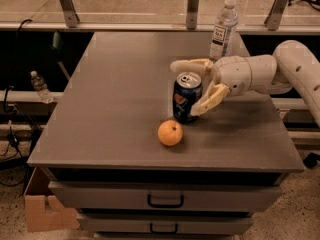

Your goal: Place pepsi can upright

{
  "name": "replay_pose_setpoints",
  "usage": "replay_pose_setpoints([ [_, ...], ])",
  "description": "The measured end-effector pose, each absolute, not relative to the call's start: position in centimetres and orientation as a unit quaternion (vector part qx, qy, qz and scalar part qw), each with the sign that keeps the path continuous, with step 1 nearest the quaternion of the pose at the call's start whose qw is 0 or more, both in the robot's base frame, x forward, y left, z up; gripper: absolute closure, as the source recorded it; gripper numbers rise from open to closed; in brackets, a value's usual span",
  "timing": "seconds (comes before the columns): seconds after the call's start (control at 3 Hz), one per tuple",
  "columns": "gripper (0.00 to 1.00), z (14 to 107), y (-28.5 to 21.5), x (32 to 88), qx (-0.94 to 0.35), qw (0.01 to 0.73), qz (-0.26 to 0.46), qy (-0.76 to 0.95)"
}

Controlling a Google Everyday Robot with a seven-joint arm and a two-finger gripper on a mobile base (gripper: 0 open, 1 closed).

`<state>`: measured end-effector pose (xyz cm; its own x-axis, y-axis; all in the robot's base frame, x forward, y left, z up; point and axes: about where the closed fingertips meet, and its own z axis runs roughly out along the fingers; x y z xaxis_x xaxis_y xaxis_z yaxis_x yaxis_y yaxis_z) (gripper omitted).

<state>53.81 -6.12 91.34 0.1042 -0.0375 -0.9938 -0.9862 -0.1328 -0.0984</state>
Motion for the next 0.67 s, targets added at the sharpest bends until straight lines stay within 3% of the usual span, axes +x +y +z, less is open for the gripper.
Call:
replay_pose_setpoints([
  [0.67,0.00,92.1,-8.4,54.1,-0.576,0.480,0.466,0.471],
])
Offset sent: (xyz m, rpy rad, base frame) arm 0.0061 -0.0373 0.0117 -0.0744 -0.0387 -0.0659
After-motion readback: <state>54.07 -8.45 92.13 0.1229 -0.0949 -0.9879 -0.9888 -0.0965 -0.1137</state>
